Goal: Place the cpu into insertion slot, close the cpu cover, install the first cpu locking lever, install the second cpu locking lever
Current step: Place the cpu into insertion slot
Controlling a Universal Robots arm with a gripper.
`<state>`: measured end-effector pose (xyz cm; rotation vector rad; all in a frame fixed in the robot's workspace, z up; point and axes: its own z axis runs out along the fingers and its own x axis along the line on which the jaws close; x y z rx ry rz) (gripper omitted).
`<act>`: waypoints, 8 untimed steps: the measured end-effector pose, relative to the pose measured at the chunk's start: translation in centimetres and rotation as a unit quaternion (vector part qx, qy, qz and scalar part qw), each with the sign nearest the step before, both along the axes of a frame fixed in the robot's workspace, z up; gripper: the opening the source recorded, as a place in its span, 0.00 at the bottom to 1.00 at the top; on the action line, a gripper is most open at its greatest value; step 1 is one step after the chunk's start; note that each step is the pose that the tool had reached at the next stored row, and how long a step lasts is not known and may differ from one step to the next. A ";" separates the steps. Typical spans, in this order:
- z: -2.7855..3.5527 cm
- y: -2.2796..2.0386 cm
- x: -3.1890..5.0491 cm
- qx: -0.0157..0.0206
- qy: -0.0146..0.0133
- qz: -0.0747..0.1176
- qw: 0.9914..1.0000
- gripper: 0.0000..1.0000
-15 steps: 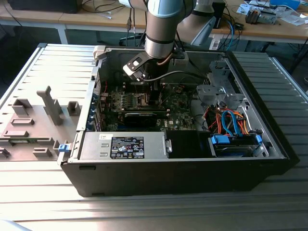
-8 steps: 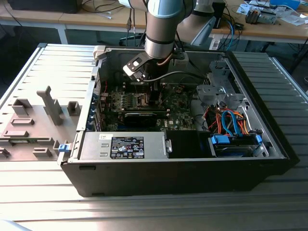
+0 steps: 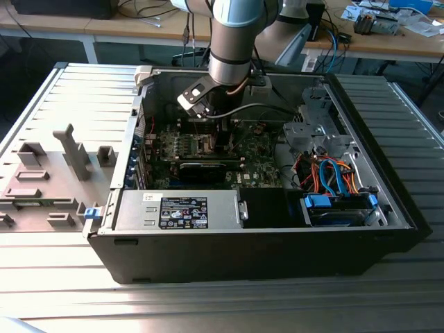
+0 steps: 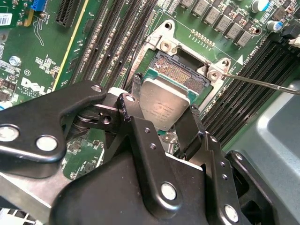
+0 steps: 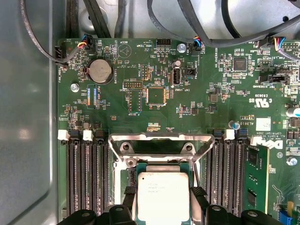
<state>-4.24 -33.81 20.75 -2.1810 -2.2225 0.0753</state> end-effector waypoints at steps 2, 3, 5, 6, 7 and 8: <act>-0.04 0.00 0.00 0.000 0.000 0.000 1.000 0.54; -0.05 0.00 0.00 0.000 0.000 0.000 1.000 0.54; -0.10 0.00 0.00 0.000 0.000 0.000 1.000 0.54; -0.12 0.00 0.00 0.000 0.000 0.000 1.000 0.54; -0.13 0.00 0.00 0.000 0.000 0.000 1.000 0.54; -0.15 0.00 0.00 0.000 0.000 0.000 1.000 0.54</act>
